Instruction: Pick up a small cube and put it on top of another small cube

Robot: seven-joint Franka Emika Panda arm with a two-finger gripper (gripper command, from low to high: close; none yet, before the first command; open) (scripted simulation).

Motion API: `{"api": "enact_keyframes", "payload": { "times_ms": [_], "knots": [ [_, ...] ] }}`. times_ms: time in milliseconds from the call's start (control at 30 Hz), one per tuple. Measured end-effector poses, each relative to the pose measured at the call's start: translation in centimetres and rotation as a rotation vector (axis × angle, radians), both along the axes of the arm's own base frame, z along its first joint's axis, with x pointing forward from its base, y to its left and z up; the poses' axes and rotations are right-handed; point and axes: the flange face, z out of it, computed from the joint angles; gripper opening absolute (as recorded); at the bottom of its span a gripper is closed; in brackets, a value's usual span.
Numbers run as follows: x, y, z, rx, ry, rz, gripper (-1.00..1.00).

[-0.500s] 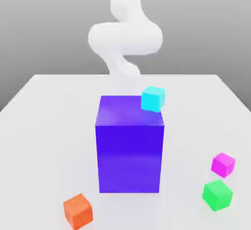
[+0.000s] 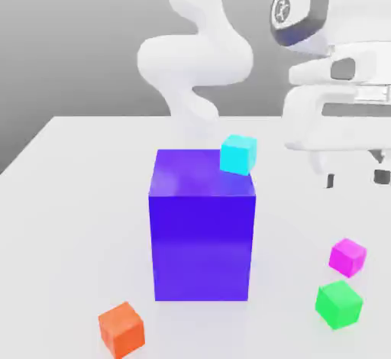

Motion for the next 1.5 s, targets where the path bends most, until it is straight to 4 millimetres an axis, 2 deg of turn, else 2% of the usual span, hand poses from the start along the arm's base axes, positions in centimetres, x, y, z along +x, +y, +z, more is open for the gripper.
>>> {"api": "enact_keyframes", "payload": {
  "times_ms": [133,267,333,533,567,800,1067,1133,1233,1300,1400,1433,1500],
  "knots": [
    [-4.8,4.5,-7.6,-0.017,0.122,0.126,0.0],
    [-10.4,7.0,-14.1,-0.017,0.249,0.224,0.0],
    [-11.3,7.4,-15.9,-0.012,0.271,0.237,0.0],
    [-11.7,7.5,-20.8,-0.01,0.279,0.241,0.0],
    [-11.7,7.5,-21.6,-0.013,0.28,0.241,-1.0],
    [-11.8,7.5,-21.7,-0.012,0.279,0.242,-1.0],
    [-11.7,7.4,-16.0,-0.013,0.278,0.24,-1.0],
    [-8.4,6.2,-14.3,-0.007,0.275,0.144,-1.0],
    [-2.0,3.1,-11.3,0.022,0.276,-0.054,-1.0],
    [-0.4,2.1,-12.1,0.034,0.276,-0.105,-1.0],
    [0.1,1.7,-15.5,0.036,0.276,-0.12,-1.0],
    [0.1,1.7,-16.3,0.036,0.276,-0.121,1.0],
    [0.1,1.7,-16.3,0.036,0.276,-0.121,1.0]
  ]
}}
